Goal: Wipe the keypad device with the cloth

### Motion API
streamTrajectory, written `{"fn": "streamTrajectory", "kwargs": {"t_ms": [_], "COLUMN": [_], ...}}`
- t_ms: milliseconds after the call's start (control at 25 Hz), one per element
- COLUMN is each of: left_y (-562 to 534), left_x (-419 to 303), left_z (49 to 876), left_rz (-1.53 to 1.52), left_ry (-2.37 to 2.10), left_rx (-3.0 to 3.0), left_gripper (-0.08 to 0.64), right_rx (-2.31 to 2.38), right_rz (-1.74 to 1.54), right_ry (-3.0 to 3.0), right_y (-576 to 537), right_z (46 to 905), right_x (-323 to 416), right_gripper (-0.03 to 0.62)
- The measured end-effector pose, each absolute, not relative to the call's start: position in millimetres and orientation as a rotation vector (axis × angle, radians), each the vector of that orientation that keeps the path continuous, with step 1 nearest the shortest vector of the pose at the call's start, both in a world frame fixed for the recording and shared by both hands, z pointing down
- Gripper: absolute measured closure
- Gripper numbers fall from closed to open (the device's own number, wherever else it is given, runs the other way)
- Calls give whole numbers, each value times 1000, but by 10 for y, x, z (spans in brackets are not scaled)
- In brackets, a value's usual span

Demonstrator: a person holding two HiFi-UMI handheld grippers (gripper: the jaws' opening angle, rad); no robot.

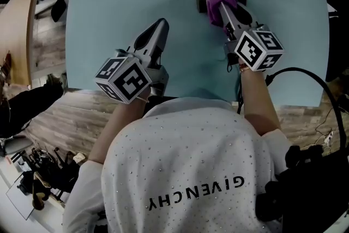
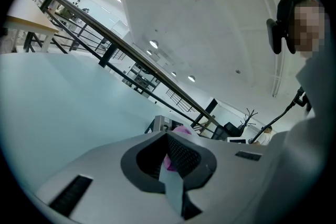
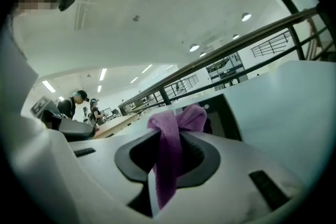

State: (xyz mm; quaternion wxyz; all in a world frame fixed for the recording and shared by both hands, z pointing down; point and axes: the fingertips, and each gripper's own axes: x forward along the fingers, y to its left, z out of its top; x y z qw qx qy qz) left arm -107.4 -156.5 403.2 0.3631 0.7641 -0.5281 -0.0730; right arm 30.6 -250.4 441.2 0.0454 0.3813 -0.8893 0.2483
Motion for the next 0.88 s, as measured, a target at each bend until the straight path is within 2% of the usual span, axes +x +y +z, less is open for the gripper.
{"fn": "streamTrajectory", "kwargs": {"t_ms": [360,880], "left_y": [-1542,-1543], "left_x": [-1092,-1134], "left_z": [4045,4058], "left_rz": [-186,-190], "left_ry": [-1373,-1380], "left_rx": [1955,1952], "left_gripper": [560,560], "right_rx": [894,1224], "right_rz": [629,949], "right_ry": [-2672,-2609], "right_y": [-2299,-2647], "right_z": [4585,4665], "right_x": [-264,424], "right_gripper": [522,522]}}
